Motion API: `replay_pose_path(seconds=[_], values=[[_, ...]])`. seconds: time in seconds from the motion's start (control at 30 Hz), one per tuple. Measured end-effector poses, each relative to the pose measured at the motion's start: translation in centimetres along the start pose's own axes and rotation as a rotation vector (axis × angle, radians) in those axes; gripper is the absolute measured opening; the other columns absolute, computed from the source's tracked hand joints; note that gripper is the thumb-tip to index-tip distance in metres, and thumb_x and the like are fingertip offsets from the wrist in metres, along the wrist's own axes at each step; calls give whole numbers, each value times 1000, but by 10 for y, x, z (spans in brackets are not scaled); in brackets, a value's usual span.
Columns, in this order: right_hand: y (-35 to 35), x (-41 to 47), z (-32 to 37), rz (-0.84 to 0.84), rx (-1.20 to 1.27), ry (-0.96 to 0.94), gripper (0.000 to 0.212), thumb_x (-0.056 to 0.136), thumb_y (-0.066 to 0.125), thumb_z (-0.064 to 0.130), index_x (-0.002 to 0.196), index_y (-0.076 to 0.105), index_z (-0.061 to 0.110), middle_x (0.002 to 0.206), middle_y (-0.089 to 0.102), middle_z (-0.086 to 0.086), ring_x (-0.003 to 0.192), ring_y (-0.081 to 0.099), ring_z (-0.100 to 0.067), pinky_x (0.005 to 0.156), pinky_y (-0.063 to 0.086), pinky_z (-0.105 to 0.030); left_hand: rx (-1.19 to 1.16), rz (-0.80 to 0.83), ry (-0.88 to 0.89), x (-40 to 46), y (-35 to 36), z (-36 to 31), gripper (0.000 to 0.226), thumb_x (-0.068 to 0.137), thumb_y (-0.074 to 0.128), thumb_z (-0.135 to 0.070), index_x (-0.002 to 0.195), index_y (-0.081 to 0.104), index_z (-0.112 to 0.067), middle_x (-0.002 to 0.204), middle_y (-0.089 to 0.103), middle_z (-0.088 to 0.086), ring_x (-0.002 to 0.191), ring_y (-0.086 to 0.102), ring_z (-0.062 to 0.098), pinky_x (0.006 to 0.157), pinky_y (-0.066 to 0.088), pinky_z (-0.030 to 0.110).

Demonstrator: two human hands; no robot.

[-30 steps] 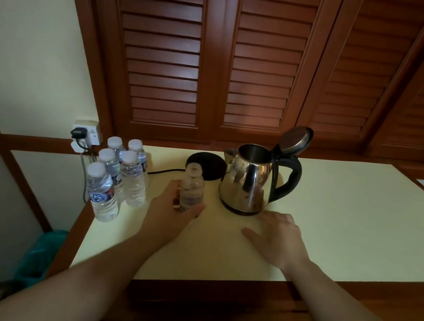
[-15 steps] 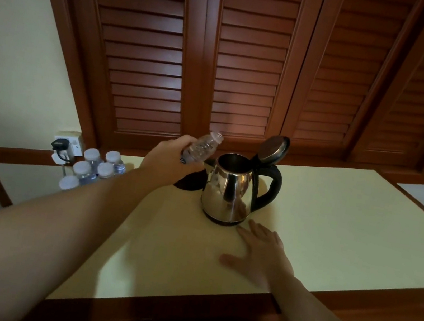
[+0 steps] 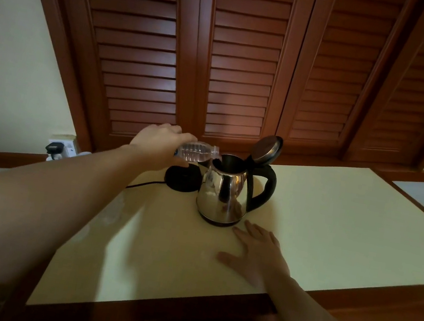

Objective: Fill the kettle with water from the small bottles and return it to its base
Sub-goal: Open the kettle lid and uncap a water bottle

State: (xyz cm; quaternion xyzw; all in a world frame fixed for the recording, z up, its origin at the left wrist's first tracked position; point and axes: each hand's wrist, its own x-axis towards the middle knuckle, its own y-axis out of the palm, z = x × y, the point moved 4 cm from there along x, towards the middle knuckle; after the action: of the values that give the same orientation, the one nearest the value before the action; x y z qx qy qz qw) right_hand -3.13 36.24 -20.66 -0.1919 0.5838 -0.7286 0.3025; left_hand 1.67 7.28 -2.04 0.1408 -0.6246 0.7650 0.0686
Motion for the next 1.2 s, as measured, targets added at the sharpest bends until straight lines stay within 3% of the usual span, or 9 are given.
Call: replay_pose_path(seconds=[0.5, 0.9, 1.2], values=[[-2, -2, 2, -16, 7, 19, 104, 76, 27, 99, 161, 24, 41, 173, 11, 9, 158, 8, -14, 128, 4, -40, 108, -12, 103, 4, -38, 1, 64, 89, 63, -66, 144, 46, -39, 118, 60, -3, 110, 57, 23, 87, 50, 41], [-3, -3, 2, -24, 18, 22, 101, 77, 28, 98, 161, 26, 41, 172, 13, 10, 158, 9, -14, 128, 4, -41, 203, 21, 106, 13, -58, 2, 70, 89, 64, -64, 150, 44, -36, 130, 58, 1, 122, 54, 26, 97, 48, 44], [-5, -4, 4, -22, 3, 16, 101, 78, 30, 98, 161, 26, 40, 172, 12, 9, 157, 8, -15, 128, 5, -41, 244, 27, 164, 22, -70, -2, 72, 91, 61, -66, 152, 43, -33, 125, 58, 2, 117, 54, 25, 90, 52, 42]])
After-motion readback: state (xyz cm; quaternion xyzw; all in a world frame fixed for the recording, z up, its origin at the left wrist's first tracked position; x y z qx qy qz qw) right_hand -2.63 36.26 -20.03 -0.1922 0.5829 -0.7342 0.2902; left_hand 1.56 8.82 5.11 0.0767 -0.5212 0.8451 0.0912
